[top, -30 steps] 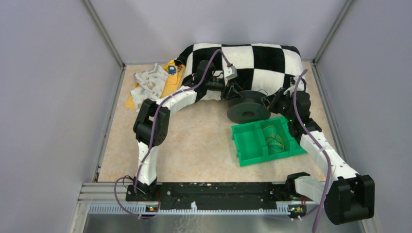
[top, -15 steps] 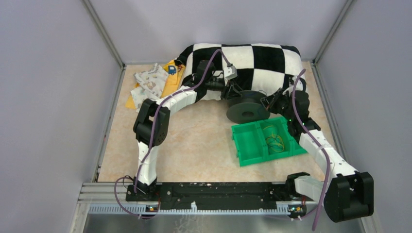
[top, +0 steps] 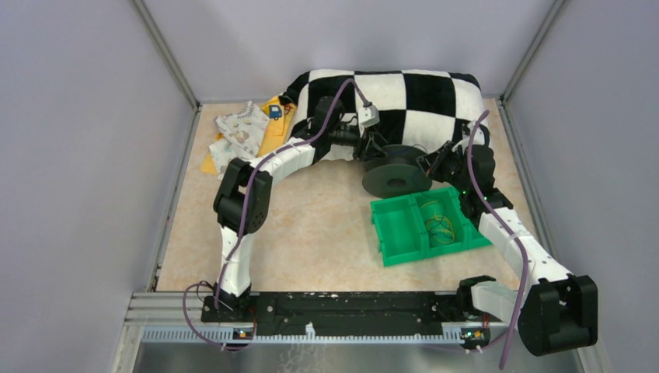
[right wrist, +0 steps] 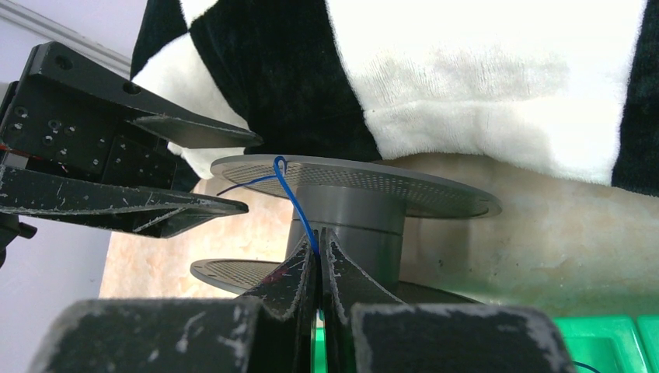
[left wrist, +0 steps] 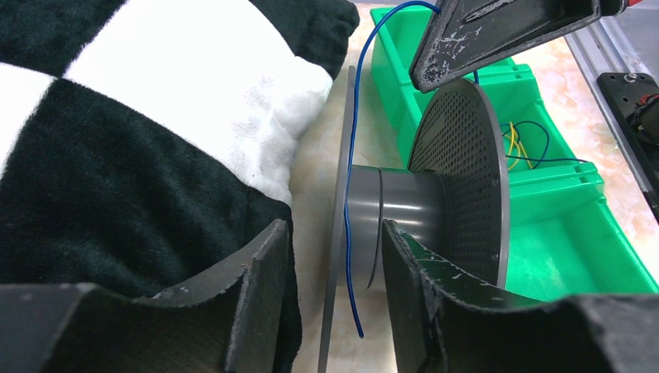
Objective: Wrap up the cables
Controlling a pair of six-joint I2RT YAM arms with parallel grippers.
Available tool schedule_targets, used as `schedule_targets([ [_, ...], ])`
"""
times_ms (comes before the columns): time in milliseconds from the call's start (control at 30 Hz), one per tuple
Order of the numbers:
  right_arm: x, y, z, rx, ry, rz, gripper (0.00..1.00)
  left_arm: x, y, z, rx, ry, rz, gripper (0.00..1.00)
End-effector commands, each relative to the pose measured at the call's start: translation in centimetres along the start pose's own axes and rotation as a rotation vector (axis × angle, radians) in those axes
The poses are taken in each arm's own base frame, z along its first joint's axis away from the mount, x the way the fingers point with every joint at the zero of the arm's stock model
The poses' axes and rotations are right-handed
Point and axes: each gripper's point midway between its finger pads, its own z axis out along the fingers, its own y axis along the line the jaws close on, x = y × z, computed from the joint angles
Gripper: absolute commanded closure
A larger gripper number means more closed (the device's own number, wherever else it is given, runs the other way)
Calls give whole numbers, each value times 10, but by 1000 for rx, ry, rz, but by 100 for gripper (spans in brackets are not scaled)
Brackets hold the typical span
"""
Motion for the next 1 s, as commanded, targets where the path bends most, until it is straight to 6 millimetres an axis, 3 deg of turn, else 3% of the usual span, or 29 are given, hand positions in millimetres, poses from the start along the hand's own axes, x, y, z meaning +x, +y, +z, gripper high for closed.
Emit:
schedule_targets([
  [0, -33, 20, -4, -55, -86, -27, 100, -10, -2, 4, 31, -36, 62, 47],
  [300, -34, 21, -4, -60, -90, -28, 100, -5, 0, 4, 29, -31, 54, 49],
  [600, -38, 25, -6, -69, -96, -34, 100, 2, 0, 6, 33, -23, 43, 32],
  [967, -39, 26, -5, -67, -94, -38, 100, 3, -1, 7, 42, -23, 38, 52],
])
